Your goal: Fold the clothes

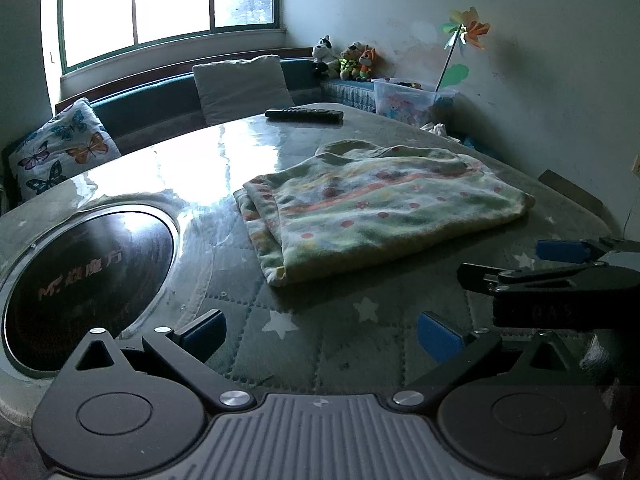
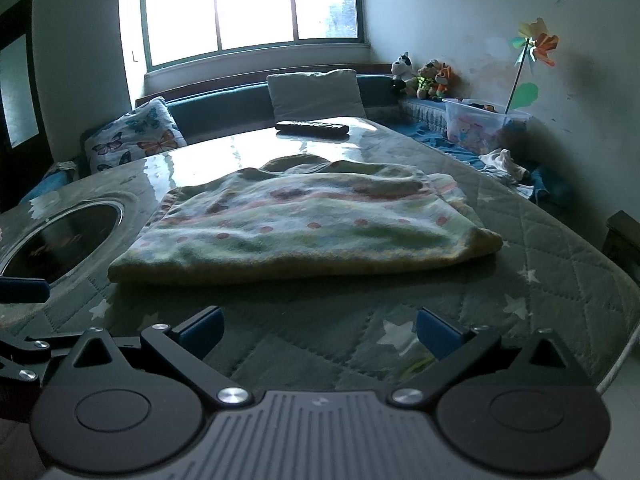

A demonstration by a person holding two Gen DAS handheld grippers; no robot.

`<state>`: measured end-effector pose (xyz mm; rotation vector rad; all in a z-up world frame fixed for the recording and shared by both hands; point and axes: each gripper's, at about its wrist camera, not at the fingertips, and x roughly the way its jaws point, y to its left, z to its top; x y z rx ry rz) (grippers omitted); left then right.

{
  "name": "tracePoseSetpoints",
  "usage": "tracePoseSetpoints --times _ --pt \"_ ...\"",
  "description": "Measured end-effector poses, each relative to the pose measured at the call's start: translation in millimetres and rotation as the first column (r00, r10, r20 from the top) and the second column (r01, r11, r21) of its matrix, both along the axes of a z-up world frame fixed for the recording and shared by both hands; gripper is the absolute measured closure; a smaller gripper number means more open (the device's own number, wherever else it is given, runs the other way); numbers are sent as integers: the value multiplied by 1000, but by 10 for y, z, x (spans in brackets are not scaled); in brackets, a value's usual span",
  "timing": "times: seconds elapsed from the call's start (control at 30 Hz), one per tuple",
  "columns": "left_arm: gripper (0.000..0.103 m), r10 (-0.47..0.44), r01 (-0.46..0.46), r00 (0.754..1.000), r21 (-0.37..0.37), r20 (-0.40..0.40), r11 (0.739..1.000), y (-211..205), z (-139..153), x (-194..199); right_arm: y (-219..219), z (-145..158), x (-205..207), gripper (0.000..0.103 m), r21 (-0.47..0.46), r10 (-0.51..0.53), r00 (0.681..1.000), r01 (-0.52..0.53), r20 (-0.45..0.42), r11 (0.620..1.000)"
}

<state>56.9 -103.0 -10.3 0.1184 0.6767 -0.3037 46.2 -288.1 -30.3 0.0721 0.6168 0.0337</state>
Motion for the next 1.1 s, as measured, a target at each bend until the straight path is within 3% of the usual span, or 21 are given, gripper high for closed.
tracePoseSetpoints --times 1.1 --pt "0 -13 13 1000 -10 4 1000 -5 14 32 25 -10 41 0 1 5 1000 -5 -1 1000"
